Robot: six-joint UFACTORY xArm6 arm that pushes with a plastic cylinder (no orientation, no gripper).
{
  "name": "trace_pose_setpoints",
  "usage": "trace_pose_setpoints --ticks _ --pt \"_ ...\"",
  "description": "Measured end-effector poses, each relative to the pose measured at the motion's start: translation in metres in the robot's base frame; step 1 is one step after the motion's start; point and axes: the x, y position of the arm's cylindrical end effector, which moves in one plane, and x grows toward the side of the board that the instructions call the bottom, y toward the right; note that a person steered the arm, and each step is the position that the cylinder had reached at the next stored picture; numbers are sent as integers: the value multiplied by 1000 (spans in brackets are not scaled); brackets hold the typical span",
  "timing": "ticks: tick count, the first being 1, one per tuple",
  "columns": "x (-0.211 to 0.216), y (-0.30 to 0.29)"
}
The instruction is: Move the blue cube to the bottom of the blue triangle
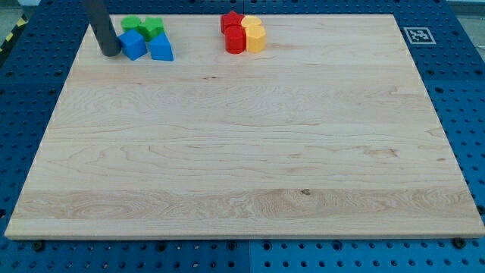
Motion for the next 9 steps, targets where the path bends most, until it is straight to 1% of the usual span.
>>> trace_pose_setpoints --ticks 3,4,5,6,8,9 --pt "1 -2" --pt "24 -8" --pt "14 -35" --pt "-28 -57" --pt "-105 -52" --pt "-105 -30"
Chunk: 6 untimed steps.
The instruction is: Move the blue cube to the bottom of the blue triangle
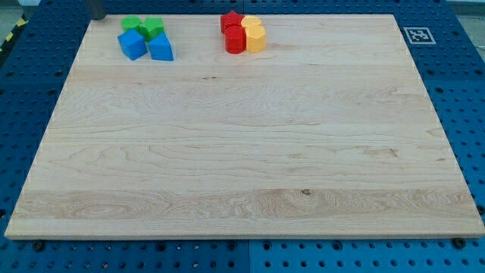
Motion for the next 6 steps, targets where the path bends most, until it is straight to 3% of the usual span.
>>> trace_pose_setpoints --ticks 1,6 --pt "11 37" --pt "71 43"
